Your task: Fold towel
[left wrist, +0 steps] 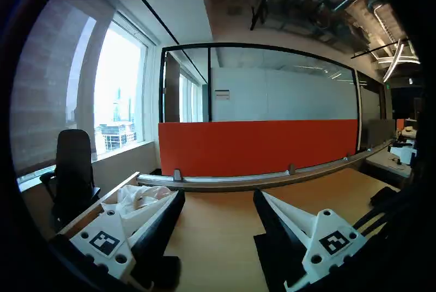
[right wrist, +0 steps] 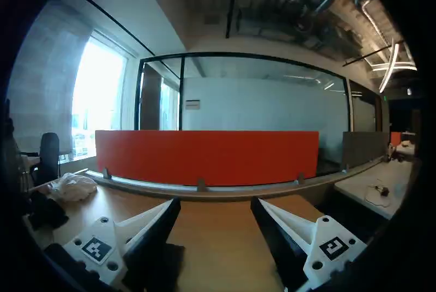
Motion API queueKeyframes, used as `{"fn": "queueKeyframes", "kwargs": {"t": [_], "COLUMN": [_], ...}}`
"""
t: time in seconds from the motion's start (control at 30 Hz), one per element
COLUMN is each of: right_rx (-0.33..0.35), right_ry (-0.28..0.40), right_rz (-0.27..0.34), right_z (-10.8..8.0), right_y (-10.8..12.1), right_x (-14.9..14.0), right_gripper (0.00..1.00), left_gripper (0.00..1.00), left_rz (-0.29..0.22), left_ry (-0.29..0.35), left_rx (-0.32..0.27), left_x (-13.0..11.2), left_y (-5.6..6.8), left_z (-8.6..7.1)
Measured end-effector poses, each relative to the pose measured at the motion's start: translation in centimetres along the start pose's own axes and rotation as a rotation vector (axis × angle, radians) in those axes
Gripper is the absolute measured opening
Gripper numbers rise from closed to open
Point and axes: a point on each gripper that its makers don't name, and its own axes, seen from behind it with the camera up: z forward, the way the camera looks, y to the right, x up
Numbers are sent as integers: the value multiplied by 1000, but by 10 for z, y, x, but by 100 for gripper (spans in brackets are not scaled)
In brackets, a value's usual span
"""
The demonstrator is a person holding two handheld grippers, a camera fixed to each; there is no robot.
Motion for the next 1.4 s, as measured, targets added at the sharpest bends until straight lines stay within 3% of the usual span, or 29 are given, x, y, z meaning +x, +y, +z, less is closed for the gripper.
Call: {"fn": "queueKeyframes", "kwargs": {"t": [0.4,0.77,0.97,1.17,1.4], "right_rx": [23,155,287,395,454], "right_ry": [-6,-51,-97,-148,-181], "right_rz": [-14,-43,-62,-126,-175], "right_z": [3,6,0,-8,-12], "right_y": [-7,-42,-71,-90,-98], "right_x": [21,18,11,2,-5], "right_gripper": [100,100,100,100,100], "left_gripper": [93,93,93,93,93], "left_rz": [12,34,51,93,136], "left_ry": [-27,-81,-111,-149,-182], "left_rx": [-24,-82,-147,-251,-333], "left_x": [9,4,1,-5,-16], "left_y": [8,16,29,49,68], "left_z": [-2,-2,-3,-4,-8]}}
